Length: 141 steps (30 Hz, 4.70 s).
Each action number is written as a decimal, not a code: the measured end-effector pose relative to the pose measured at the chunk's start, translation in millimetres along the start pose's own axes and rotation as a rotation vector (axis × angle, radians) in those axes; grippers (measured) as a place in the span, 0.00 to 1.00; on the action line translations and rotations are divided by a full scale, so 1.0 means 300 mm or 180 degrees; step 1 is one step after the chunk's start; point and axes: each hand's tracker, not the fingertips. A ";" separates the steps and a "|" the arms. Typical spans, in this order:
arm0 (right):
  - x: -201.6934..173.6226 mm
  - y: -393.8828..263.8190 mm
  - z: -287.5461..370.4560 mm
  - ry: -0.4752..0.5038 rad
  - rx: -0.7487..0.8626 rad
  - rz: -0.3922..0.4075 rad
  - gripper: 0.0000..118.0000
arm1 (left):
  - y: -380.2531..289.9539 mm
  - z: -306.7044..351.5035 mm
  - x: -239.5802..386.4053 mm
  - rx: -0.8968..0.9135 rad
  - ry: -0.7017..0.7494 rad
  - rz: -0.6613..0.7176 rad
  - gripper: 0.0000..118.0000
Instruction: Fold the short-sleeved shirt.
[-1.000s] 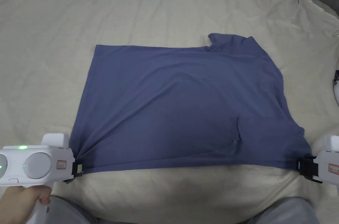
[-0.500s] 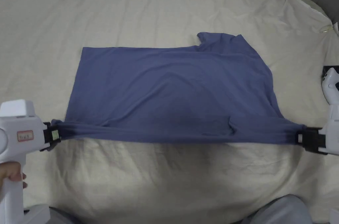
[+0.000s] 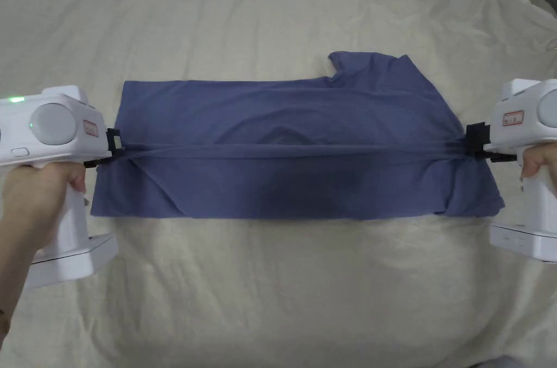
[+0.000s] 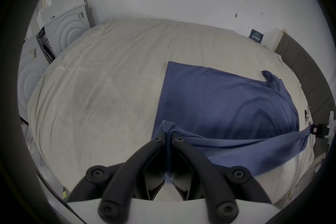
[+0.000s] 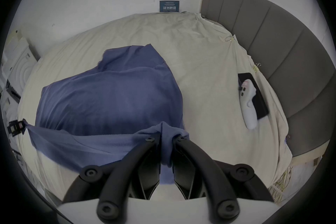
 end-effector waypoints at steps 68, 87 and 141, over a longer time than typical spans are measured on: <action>-0.023 -0.160 0.344 0.0313 0.0603 0.0161 0.06 | -0.448 0.507 0.016 0.1917 -0.0219 -0.0321 0.00; 0.079 -0.144 -0.189 -0.0160 -0.0807 -0.0429 0.78 | -0.414 0.376 0.104 0.1587 -0.0298 -0.0296 0.00; 0.177 -0.413 0.211 0.0660 -0.0365 -0.0197 0.08 | -0.417 0.271 -0.318 -0.0283 -0.0508 0.0540 0.04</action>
